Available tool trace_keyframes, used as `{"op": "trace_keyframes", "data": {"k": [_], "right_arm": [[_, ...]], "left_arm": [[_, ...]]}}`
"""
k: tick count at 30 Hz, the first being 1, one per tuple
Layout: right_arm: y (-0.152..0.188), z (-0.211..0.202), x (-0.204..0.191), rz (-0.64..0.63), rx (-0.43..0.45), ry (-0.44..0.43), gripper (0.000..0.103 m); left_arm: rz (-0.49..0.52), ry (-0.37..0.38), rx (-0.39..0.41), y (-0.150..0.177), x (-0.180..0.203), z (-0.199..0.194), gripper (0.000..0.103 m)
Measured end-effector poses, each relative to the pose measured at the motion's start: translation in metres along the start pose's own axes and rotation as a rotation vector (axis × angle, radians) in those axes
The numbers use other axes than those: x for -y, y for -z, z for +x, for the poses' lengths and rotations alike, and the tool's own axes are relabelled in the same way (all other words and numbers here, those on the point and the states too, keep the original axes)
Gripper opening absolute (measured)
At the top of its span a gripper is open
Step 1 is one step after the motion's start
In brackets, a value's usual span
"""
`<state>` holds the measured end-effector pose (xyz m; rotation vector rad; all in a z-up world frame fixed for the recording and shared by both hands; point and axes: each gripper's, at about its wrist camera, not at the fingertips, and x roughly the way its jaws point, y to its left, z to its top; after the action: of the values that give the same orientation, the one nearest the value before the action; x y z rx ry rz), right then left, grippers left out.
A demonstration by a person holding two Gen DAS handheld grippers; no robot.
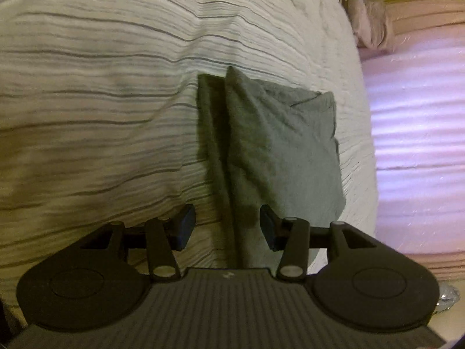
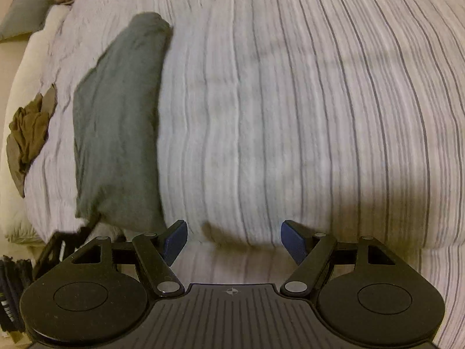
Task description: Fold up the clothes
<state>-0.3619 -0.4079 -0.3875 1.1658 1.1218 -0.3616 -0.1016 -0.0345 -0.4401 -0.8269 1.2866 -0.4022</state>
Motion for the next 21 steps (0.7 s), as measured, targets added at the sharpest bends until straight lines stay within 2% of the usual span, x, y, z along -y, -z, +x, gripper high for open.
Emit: {"op": "trace_keyframes", "data": {"k": [1, 3, 4, 8, 13, 15, 18, 21], "right_arm": [[-0.003, -0.001, 0.002, 0.002, -0.008, -0.006, 0.074], [-0.011, -0.002, 0.005, 0.003, -0.025, -0.018, 0.074], [-0.017, -0.002, 0.005, -0.001, -0.035, -0.025, 0.074], [-0.046, -0.016, -0.006, -0.078, -0.006, -0.119, 0.074], [-0.105, -0.003, -0.007, -0.117, 0.041, -0.261, 0.074], [-0.128, 0.013, -0.002, -0.095, 0.032, -0.318, 0.074], [-0.155, 0.038, 0.002, -0.051, -0.005, -0.423, 0.074], [-0.171, 0.059, -0.006, -0.068, -0.036, -0.47, 0.074]], "left_arm": [[0.001, 0.009, 0.009, 0.001, 0.002, 0.002, 0.041], [0.001, 0.037, 0.003, 0.001, 0.003, 0.006, 0.006], [0.003, 0.049, 0.0, 0.0, 0.004, 0.007, 0.002], [0.126, 0.054, -0.009, -0.009, 0.022, -0.003, 0.002], [0.182, 0.062, -0.012, -0.018, 0.025, -0.008, 0.002], [0.157, 0.046, -0.016, -0.015, 0.022, -0.001, 0.003], [0.054, 0.041, 0.01, -0.009, 0.011, 0.004, 0.01], [-0.005, 0.042, 0.038, -0.008, 0.004, 0.009, 0.016]]}}
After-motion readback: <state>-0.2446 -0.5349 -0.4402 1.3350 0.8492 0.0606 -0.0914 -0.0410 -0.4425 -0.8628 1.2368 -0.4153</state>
